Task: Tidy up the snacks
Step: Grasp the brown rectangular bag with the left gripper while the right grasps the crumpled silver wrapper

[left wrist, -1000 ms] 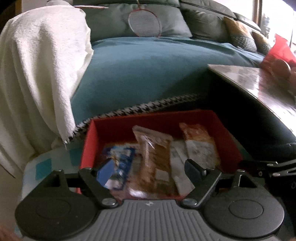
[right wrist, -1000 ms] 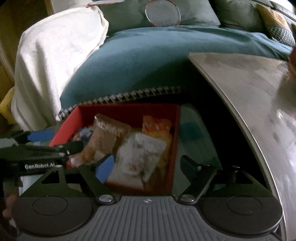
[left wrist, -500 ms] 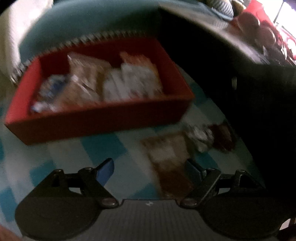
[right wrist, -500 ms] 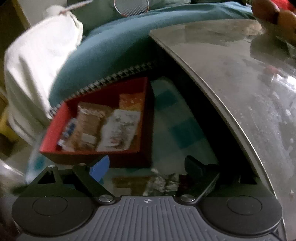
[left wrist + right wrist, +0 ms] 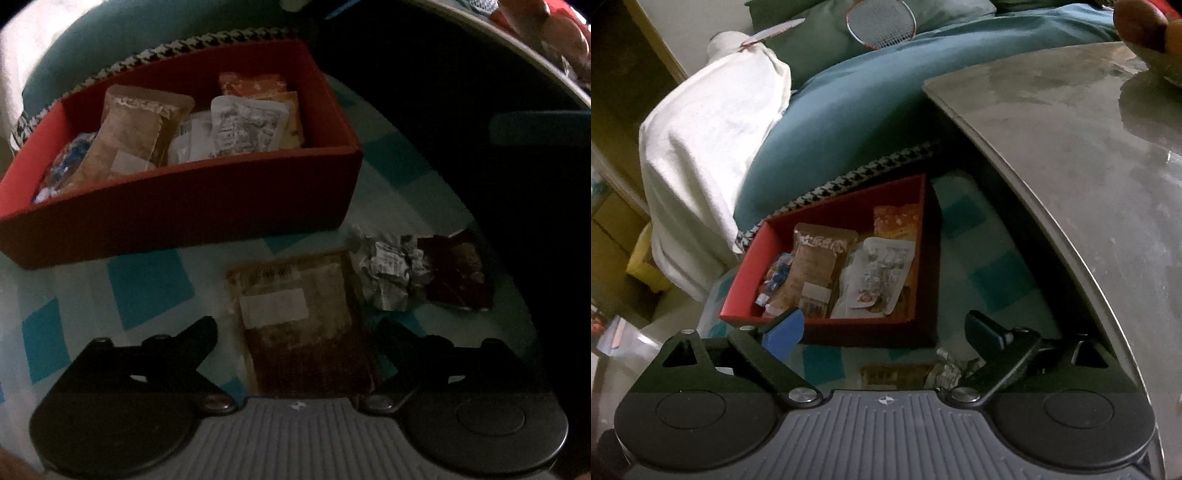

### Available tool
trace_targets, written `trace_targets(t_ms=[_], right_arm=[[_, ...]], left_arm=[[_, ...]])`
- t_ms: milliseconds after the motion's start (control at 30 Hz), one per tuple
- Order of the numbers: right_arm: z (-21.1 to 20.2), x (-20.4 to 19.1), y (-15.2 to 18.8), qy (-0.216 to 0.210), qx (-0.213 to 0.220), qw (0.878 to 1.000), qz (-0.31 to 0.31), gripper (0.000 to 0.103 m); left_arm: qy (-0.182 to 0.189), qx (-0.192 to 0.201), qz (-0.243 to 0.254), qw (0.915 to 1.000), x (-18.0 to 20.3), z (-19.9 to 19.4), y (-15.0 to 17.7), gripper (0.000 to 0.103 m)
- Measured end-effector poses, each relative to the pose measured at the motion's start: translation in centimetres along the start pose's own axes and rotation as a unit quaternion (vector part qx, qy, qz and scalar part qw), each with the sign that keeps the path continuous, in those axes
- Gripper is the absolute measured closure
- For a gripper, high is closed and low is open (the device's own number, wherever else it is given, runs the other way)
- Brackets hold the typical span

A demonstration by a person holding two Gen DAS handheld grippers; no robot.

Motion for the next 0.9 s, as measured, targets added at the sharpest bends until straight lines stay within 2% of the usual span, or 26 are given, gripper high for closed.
trace_targets(t_ms=[67,167,333,400,533,600,633,800,900], right_arm=[[-0.2,0.1,0.2,-0.002,-0.002,1.0,-0.002,0.006],[-0.1,0.3,0.7,0.001,-0.01,1.0,-0.002,0.006],[0.7,-0.2,2.5,0.005,-0.043,0.999,-0.028,0.006],[1.2,-0.2,3.4,0.007,-0.062,0.997,-0.046,0.006],[2.1,-0.1,4.4,0.016,-0.099,0.989,-0.11,0.006],[2.9,0.4,4.4,0.014,-0.119,0.983,-0.138,0.005],[3.4,0.7,4.4,0.015,-0.131,0.98,-0.148,0.005],[6.8,3.1,5.0,0.032,-0.185,0.97,-0.152,0.005],[7.9,4.5,6.0,0.047,-0.205,0.966,-0.151,0.0]], left_arm=[[-0.005,0.011,0.026,0.9996,-0.1,-0.5,0.5,0.028],[-0.001,0.009,0.044,0.999,-1.7,-1.6,1.9,0.036],[-0.003,-0.019,0.041,0.999,-6.5,-3.2,4.6,0.039],[-0.017,-0.026,0.051,0.9982,-8.5,-4.0,5.7,0.04],[-0.009,-0.039,0.045,0.9982,-11.9,-4.8,7.5,0.04],[0.009,-0.052,0.027,0.9982,-12.7,-4.4,8.1,0.04],[0.015,-0.046,0.026,0.9985,-12.8,-4.6,8.0,0.04],[0.048,-0.05,0.025,0.9973,-12.4,-4.7,7.6,0.041],[0.06,-0.052,0.021,0.9966,-12.7,-4.8,7.3,0.042]])
Point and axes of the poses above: each gripper's, at about its wrist camera, not at the fingertips, and z roughly the way its jaws point, x to its right, y to its underside, the point moved 10 cm from there along z, roughly the way its jaws point, and after that the axes turned 3 degrees about -y, right-handed, at the moved point
